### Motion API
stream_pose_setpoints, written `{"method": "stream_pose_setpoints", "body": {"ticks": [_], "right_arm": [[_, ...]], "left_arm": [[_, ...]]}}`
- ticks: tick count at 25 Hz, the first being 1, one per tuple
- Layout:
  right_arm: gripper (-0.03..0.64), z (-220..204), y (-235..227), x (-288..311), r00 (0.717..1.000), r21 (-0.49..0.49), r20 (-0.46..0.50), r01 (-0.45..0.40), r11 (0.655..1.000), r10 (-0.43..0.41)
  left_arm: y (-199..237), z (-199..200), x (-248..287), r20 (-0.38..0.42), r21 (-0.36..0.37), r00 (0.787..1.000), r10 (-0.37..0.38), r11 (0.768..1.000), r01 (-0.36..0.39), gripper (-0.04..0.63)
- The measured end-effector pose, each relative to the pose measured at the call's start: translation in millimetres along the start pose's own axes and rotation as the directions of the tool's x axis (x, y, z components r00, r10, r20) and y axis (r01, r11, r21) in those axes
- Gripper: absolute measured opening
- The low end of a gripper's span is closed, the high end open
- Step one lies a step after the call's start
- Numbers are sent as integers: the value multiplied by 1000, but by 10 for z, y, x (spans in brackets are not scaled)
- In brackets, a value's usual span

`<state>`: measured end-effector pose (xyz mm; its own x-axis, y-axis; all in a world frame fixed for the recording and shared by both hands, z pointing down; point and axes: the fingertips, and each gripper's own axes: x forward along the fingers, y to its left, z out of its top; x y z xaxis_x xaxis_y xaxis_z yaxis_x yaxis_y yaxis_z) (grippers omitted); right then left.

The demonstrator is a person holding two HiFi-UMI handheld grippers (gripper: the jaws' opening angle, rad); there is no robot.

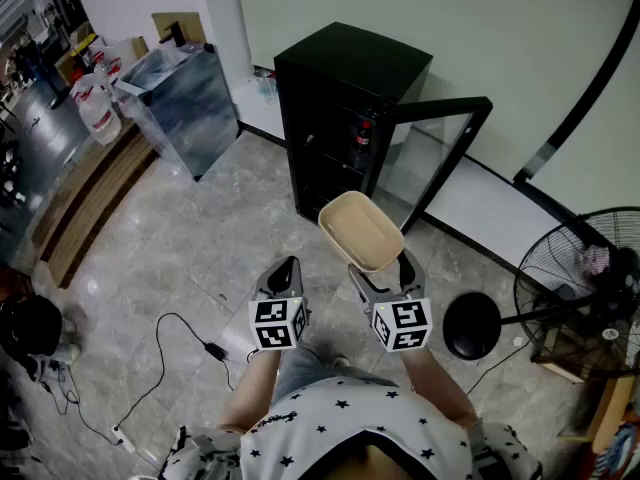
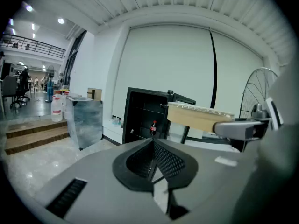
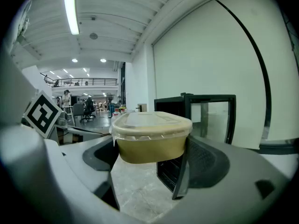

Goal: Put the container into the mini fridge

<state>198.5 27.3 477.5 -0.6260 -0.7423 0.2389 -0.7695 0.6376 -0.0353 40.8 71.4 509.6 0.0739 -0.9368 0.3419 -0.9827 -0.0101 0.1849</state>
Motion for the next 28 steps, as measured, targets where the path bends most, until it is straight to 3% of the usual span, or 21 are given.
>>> {"method": "stream_pose_setpoints", "body": {"ticks": [14, 28], "right_arm": [[448, 108, 530, -509, 994, -3, 38, -103, 995, 103], [448, 133, 551, -591, 989, -36, 65, -130, 991, 132]], "left_arm": [[-203, -130, -991, 30, 2, 998, 54, 999, -54, 12], [-280, -190, -1069, 57, -11, 995, 83, 997, -83, 12]]}}
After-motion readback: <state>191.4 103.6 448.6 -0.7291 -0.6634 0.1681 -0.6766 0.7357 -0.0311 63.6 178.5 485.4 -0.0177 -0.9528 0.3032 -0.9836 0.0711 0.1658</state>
